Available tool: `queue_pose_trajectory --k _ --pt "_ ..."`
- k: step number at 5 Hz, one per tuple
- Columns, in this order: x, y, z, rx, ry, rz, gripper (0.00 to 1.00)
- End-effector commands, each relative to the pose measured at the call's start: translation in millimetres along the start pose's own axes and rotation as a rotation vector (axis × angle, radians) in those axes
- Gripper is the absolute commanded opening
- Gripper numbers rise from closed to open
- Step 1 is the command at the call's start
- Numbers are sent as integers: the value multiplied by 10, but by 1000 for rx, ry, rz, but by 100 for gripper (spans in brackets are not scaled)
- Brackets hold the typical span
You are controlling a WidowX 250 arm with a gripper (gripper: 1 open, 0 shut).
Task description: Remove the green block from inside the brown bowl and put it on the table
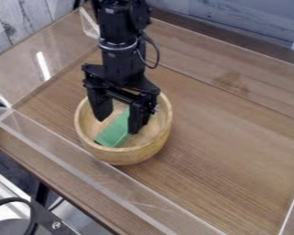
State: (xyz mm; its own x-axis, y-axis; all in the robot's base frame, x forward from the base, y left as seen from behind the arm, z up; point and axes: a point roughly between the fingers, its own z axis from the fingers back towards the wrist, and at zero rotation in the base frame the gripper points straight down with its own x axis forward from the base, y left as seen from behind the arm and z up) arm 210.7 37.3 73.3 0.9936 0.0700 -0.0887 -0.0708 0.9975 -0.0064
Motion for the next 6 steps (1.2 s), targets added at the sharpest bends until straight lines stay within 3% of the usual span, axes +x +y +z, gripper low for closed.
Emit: queue_pose_trajectory --k 1,4,6 --pt "59 1 145 8 -70 -2 100" --pt "85 89 -107 9 -51 1 100" --pt "105 100 -189 6 -46 8 100"
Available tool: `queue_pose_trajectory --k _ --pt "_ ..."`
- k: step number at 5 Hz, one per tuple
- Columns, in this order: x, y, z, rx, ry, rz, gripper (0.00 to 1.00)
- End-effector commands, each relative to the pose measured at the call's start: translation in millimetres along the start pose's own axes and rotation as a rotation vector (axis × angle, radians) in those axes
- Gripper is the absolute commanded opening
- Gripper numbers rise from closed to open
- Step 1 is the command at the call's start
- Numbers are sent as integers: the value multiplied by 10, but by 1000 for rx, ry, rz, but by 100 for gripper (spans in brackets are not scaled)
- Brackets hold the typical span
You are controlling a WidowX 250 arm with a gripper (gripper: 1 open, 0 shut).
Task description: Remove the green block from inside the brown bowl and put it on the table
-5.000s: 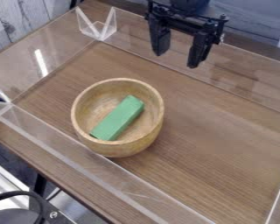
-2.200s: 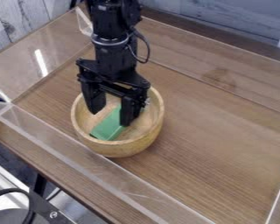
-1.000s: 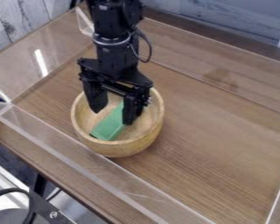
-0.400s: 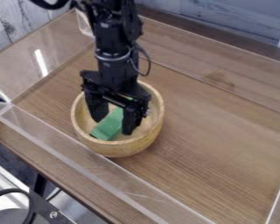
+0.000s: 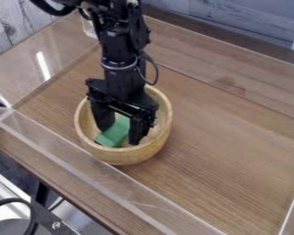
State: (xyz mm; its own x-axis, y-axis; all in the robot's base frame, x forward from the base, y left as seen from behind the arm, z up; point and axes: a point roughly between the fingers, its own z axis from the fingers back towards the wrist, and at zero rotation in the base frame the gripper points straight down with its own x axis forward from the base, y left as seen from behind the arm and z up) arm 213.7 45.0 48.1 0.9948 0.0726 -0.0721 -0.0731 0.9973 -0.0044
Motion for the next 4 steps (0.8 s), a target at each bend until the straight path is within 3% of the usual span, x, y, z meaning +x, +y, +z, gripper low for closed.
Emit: queue_pose_trajectory --k 1,4 --pt "55 27 37 2 -29 9 100" --pt "75 32 12 -7 -37 19 100"
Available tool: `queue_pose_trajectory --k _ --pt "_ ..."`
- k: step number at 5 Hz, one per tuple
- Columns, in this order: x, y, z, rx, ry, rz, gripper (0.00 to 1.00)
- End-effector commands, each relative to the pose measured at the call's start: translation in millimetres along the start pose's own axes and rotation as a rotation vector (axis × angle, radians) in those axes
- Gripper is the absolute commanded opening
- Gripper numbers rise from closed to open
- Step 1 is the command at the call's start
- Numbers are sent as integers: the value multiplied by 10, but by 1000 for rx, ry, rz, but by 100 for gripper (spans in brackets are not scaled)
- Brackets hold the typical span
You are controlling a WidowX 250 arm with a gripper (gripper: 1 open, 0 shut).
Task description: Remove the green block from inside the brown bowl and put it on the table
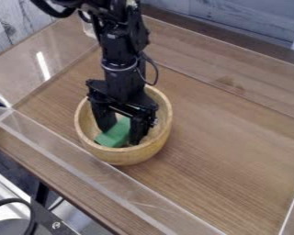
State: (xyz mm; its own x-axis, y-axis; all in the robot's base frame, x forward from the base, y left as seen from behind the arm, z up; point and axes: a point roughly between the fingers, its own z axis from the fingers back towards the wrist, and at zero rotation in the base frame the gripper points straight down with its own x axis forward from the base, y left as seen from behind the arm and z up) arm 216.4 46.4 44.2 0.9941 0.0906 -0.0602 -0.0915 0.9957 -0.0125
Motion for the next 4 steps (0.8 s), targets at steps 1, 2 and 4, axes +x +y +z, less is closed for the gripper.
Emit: queue_pose_trajectory --k 1,2,4 --pt "53 19 52 -2 -30 5 100" --pt "60 20 52 -5 -33 9 100" --pt "75 23 53 -11 -41 15 100"
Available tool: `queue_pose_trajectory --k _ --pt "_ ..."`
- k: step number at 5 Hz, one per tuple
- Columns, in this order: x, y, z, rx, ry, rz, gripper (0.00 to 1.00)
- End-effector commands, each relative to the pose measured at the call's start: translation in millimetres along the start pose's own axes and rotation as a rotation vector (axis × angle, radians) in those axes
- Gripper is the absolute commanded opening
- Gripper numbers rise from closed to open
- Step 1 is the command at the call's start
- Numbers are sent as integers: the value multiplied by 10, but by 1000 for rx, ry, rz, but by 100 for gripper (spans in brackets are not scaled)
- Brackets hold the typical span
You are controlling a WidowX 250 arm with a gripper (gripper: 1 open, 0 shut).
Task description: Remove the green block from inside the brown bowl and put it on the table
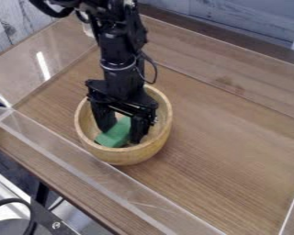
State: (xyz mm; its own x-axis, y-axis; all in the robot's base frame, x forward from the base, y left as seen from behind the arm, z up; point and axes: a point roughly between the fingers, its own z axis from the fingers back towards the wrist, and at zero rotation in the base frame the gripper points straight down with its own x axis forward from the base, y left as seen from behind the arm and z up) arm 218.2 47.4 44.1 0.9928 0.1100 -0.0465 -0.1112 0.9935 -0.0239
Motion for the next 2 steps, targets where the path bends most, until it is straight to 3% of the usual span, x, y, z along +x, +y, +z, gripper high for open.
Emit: queue_pose_trajectory --k 1,2 --pt "65 14 51 -2 -30 -1 100" --pt "73 16 53 -6 -34 2 100"
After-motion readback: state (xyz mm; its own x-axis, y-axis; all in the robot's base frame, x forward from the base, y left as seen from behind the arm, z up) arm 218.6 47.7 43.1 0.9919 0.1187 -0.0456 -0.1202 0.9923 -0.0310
